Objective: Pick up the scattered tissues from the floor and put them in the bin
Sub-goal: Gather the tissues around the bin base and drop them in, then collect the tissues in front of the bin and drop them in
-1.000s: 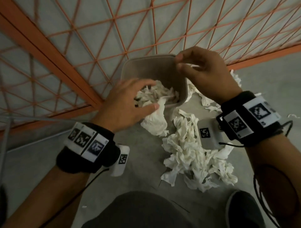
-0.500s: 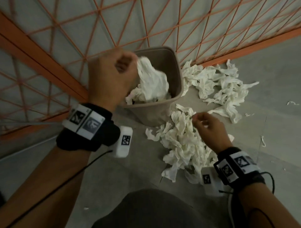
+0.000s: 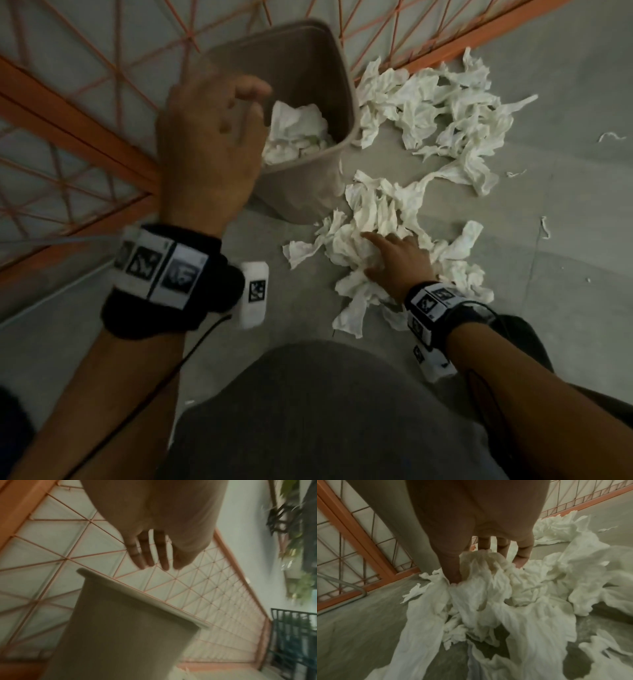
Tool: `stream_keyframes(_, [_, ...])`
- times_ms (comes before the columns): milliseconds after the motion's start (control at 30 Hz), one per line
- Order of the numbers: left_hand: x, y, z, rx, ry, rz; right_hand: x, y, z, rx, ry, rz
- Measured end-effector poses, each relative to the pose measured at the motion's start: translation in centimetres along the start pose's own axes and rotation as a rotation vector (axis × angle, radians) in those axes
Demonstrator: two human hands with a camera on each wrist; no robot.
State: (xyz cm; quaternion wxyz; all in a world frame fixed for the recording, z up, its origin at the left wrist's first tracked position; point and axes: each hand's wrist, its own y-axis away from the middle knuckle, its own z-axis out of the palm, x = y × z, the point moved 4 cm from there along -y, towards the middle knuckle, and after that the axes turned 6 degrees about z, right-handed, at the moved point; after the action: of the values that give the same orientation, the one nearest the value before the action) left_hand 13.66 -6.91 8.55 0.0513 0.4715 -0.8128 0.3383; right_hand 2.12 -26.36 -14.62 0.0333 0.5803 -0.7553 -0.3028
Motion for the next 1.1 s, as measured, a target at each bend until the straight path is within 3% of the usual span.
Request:
stream_keyframes(67, [2.6,3.5,-0.3,0.067,0.080,0.081,-0.1,-0.2,-0.3,0.031,-0.038,-0.017])
stream_keyframes(133, [3.2,7.5,1.8,-0.002,0.137,0.046,0.0,-0.3,-0.8,0.053,-0.140,-0.005])
stream_keyframes(300, [-2.6,15.1,12.2,-0.497,0.079,-0.362,0.3,-0.3,-2.6,0.163,-0.467,0.069])
stream_keyframes(400, [-5.4,17.3,16.5,-0.703,0.027,-0.491,0.6,-0.2,-3.9,0.249,-0.627,0.123])
stream_keyframes(533, [-6.6,17.4,18.7,-0.658,0.036,-0.485,1.2,-0.3,-4.7,0.328,-0.849,0.126])
stream_keyframes(667, [-7.3,16.8,17.5,-0.527,0.088,-0.497,1.3,0.2,-5.5,0.329,-0.992,0.104])
stream_keyframes(733, [-7.0,16.5,15.9,-0.398,0.081,-0.487,1.6,0.4,-5.4,0.279,-1.081,0.140])
stream_keyframes(833, [-5.7,16.0,13.5,-0.249,0.114,-0.514,1.9,0.8,-5.1,0.209,-0.931,0.191])
stream_keyframes(900, [-4.7,16.0,13.5,-0.282,0.126,-0.555,2.1,1.1,-4.7,0.167,-0.881,0.254])
stream_keyframes(967, [-3.7,16.0,14.8,-0.358,0.135,-0.495,2.6,1.2,-4.2,0.184,-0.847,0.301])
stream_keyframes(1100, [-2.6,16.2,19.6,-0.630,0.125,-0.414,2.9,1.4,-3.3,0.253,-0.694,0.243])
